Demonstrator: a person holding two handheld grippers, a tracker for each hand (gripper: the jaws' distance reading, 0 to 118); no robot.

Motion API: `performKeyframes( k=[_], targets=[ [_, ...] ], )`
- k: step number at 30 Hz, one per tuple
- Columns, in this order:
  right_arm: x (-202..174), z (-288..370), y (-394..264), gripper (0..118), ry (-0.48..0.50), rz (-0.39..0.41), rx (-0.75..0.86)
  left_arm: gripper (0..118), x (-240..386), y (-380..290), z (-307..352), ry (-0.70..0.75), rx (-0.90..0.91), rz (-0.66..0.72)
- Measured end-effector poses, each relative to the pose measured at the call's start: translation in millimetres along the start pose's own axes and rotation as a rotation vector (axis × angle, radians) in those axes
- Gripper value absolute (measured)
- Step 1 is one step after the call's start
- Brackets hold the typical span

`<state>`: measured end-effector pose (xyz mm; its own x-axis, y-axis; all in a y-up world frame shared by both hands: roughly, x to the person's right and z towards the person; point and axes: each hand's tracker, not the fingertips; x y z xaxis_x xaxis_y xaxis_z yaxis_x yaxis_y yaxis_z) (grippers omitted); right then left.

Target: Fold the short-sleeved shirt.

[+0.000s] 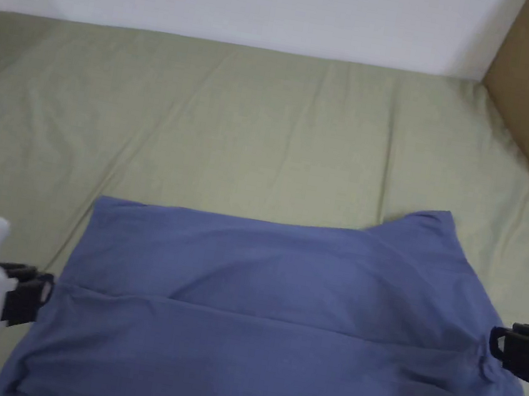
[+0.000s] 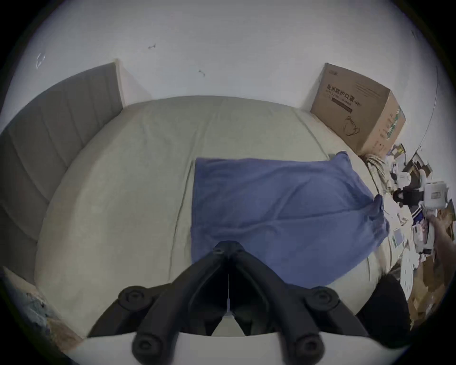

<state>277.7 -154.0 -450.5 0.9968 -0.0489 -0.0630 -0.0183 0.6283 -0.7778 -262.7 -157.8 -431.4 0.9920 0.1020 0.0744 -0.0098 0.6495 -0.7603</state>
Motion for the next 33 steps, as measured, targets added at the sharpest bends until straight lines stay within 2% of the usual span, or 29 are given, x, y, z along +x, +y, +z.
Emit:
performKeyframes(
  k=[1, 8, 9, 10, 12, 13, 14, 18, 19, 21, 22, 23, 24, 25, 26, 27, 29, 31, 32, 33],
  targets=[
    [-4, -8, 9, 0, 0.034, 0.006, -0.004, 0, -4, 13, -13, -0.035, -0.017, 0.002],
    [-23, -28, 38, 0, 0.065, 0.034, -0.007, 1, -49, 106, -126, 0.013, -0.100, 0.048],
    [-23, -32, 40, 0, 0.062, 0.044, -0.011, 11, -55, 116, -141, 0.016, -0.126, 0.059],
    [-23, -37, 42, 0, 0.060, 0.050, -0.015, 35, -62, 125, -156, 0.015, -0.125, 0.060],
    [-18, -48, 46, 0, 0.058, 0.046, -0.030, 109, -66, 135, -183, 0.035, -0.162, 0.058],
    [-17, -54, 47, 0, 0.060, 0.041, -0.037, 117, -69, 137, -198, 0.051, -0.187, 0.048],
    [-15, -58, 48, 0, 0.061, 0.032, -0.044, 116, -72, 141, -202, 0.051, -0.126, 0.026],
    [-7, -74, 47, 0, 0.071, -0.004, -0.069, 116, -60, 107, -224, 0.120, -0.259, 0.028],
    [-5, -78, 47, 0, 0.067, -0.005, -0.075, 109, -62, 132, -243, 0.113, -0.300, 0.021],
    [0, -86, 47, 0, 0.049, -0.007, -0.086, 97, -58, 128, -243, 0.070, -0.328, 0.015],
    [3, -89, 47, 0, 0.044, -0.012, -0.091, 74, -54, 127, -235, 0.081, -0.292, 0.002],
    [7, -92, 48, 0, 0.043, -0.020, -0.094, 40, -55, 133, -230, 0.054, -0.252, -0.012],
    [11, -95, 50, 0, 0.045, -0.031, -0.093, 0, -53, 135, -222, 0.025, -0.227, -0.011],
    [16, -98, 54, 0, 0.049, -0.043, -0.089, 0, -51, 135, -213, 0.065, -0.207, -0.045],
    [20, -102, 58, 0, 0.050, -0.051, -0.084, 0, -51, 135, -206, -0.053, -0.206, -0.028],
    [24, -107, 65, 0, 0.045, -0.054, -0.079, 0, -54, 138, -205, -0.071, -0.188, -0.028],
    [35, -122, 85, 0, 0.033, -0.073, -0.080, 0, -54, 141, -195, -0.019, -0.172, -0.060],
    [48, -143, 108, 1, 0.060, -0.143, -0.062, 0, -47, 143, -180, -0.026, -0.152, -0.073],
    [52, -151, 118, 12, 0.056, -0.168, -0.051, 0, -47, 144, -177, -0.034, -0.149, -0.066],
    [56, -161, 129, 42, 0.032, -0.184, -0.044, 0, -47, 145, -175, -0.038, -0.142, -0.058]
  ],
)
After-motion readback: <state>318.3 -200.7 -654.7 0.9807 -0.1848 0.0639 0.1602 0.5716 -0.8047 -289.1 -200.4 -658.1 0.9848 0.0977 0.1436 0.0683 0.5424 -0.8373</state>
